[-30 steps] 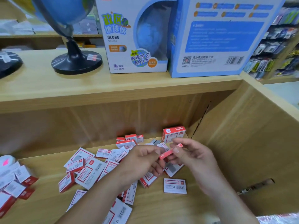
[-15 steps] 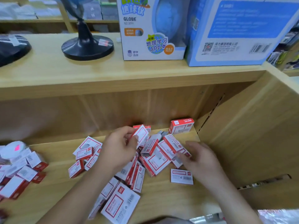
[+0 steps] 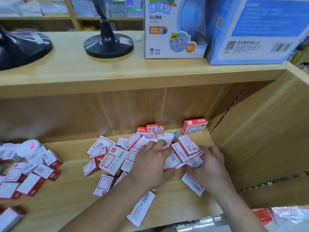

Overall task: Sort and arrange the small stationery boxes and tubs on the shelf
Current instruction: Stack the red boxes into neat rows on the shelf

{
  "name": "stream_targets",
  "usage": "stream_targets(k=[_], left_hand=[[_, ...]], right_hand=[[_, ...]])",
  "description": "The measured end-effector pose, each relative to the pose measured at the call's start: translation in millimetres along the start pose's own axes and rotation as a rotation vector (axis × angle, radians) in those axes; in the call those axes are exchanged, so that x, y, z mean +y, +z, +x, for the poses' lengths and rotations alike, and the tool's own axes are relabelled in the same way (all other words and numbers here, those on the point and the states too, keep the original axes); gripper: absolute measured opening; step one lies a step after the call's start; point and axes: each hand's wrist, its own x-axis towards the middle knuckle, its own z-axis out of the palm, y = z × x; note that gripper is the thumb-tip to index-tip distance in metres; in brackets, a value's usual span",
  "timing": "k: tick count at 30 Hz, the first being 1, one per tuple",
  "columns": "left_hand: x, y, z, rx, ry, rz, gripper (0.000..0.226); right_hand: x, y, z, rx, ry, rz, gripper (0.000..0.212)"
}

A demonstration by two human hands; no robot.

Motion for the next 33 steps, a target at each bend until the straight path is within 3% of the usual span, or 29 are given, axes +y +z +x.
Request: stream_targets(k=[6, 9, 14, 18, 24, 30, 33], left_hand=[[-1.5, 5.3, -5.7, 0.056, -0.025, 0.136, 0.056], [-2.9, 0.8, -0.7, 0.043, -0.065, 0.033, 0.057], [11.5, -6.0, 28.8, 0.006, 0.147, -0.04, 0.065], [14.3, 0.4, 32.8, -0.156, 0.095, 0.032, 0.079], [6.8, -1.6, 18.6, -0.14, 0.063, 0.032, 0.094], [3.4, -1.8, 9.4, -0.159, 0.089, 0.119, 0.088], [-0.2, 2.0, 4.0, -0.137, 0.101, 0.15, 0.085]], right_hand=[[8.5, -16.7, -14.7, 0.088, -0.025, 0.203, 0.069], [16.5, -22.7, -19.6, 0.065, 0.016, 0.386, 0.068], [25.6, -25.6, -26.3, 0.03, 0.074, 0.675, 0.068], [31.8, -26.8, -18.8, 0.094, 0.056, 0.659, 0.061], [33.7, -28.7, -8.3, 0.116, -0.015, 0.611, 0.06], [14.4, -19.8, 16.3, 0.239, -0.123, 0.594, 0.059], [3.6, -16.6, 25.7, 0.18, -0.121, 0.701, 0.049]])
